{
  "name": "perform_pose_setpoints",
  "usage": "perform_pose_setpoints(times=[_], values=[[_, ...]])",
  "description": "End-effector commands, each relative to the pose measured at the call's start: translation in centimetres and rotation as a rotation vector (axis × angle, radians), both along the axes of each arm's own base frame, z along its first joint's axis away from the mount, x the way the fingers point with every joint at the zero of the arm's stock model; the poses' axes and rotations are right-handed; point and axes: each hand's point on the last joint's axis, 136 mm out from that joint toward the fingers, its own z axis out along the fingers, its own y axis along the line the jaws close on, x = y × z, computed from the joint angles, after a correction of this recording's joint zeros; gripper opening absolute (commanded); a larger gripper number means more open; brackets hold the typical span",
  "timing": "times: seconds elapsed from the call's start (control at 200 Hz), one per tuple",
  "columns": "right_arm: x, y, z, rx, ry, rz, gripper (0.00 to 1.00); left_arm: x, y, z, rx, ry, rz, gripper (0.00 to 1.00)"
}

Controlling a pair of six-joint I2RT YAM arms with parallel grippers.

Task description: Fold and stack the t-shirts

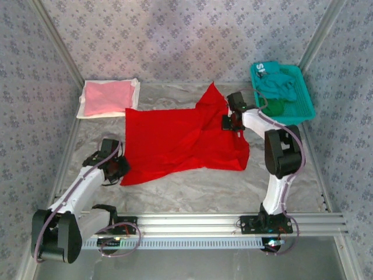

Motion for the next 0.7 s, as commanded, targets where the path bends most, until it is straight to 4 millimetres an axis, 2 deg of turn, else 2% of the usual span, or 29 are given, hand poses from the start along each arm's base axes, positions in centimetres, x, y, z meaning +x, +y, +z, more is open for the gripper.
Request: perform_pose_setpoints(times=[0.0,0.12,0.24,0.365,0.39,0.41,0.42,0.43,0.545,0.615,0.695], values=[[-0.1,-0.4,4.0,0.026,-0.086,-0.006,0.0,0.8,0.1,1.9,0.0,-0.045,-0.008,0.0],[-1.2,-0.6,6.3,0.041,-0.131,-0.008,0.0,0.9,0.1,3.3,0.001,-0.065,-0.011,0.0],[-2.7,-1.0,10.0,0.058,-0.216,-0.013,0.0,1.2,0.2,6.1,0.008,-0.123,-0.017,0.0],[-5.0,-0.9,16.2,0.113,-0.38,0.01,0.0,1.9,-0.3,10.1,-0.008,-0.219,-0.058,0.0],[-5.7,-0.9,18.3,0.13,-0.435,0.019,0.0,2.0,-0.5,11.0,-0.017,-0.24,-0.076,0.0],[-6.3,-0.8,19.8,0.142,-0.474,0.028,0.0,2.1,-0.8,11.8,-0.024,-0.258,-0.09,0.0],[-6.8,-0.9,19.3,0.139,-0.468,0.031,0.0,2.2,-0.8,12.3,-0.027,-0.269,-0.096,0.0],[-7.2,-1.0,19.8,0.14,-0.481,0.034,0.0,2.2,-1.0,12.7,-0.032,-0.278,-0.104,0.0],[-12.0,-1.7,26.9,0.161,-0.695,0.067,0.0,1.9,-2.0,18.4,-0.071,-0.431,-0.179,0.0],[-15.7,-2.1,31.1,0.178,-0.825,0.104,0.0,0.9,-2.5,22.5,-0.088,-0.534,-0.217,0.0],[-20.1,-2.8,34.3,0.178,-0.931,0.149,0.0,-0.7,-3.1,27.2,-0.083,-0.644,-0.293,0.0]])
